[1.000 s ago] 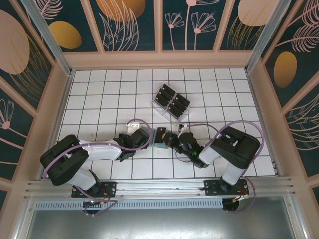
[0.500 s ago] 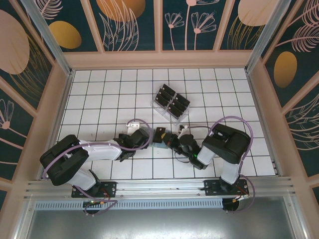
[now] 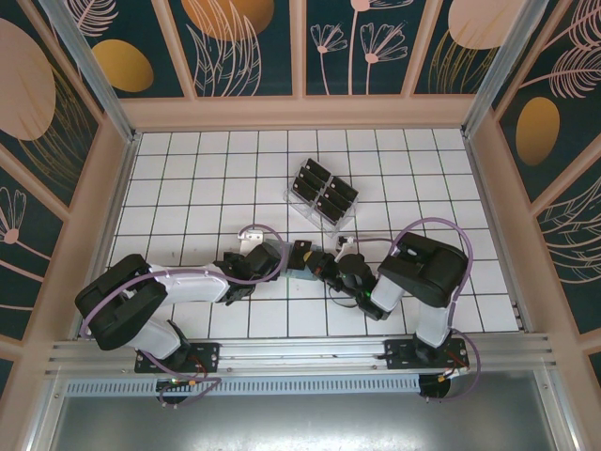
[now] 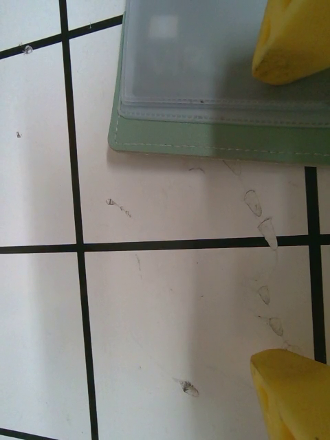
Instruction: Put the credit cards into the card holder
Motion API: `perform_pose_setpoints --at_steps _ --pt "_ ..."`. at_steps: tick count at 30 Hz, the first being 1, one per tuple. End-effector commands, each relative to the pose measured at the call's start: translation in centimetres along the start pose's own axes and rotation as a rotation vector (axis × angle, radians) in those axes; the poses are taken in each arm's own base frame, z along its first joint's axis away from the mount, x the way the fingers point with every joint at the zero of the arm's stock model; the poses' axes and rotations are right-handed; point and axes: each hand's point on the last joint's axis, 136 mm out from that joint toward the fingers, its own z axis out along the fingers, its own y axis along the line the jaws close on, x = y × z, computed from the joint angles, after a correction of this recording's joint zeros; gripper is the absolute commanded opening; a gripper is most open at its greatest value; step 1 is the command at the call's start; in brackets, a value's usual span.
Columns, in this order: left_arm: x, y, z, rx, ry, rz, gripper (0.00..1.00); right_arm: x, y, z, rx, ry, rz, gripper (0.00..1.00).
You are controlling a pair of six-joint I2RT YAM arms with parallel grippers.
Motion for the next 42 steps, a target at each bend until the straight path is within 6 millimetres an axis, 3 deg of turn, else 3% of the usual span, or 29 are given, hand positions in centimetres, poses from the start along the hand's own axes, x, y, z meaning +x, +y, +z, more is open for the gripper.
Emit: perform_pose_setpoints --at_steps 1,17,42 --pt "1.9 1.4 0.3 -0.042 0.054 0.028 0.99 0.0 0.5 0.3 -0.022 -0.01 0.013 0.0" --pt "1.8 1.4 0.2 -0.037 0.052 0.028 0.99 0.7 0.5 1.1 -0.018 0.02 0.017 0.0" --pt "1.8 1.5 0.1 -0.036 0.045 0.021 0.99 2.1 -1.0 0.4 0.029 0.053 0.086 0.0"
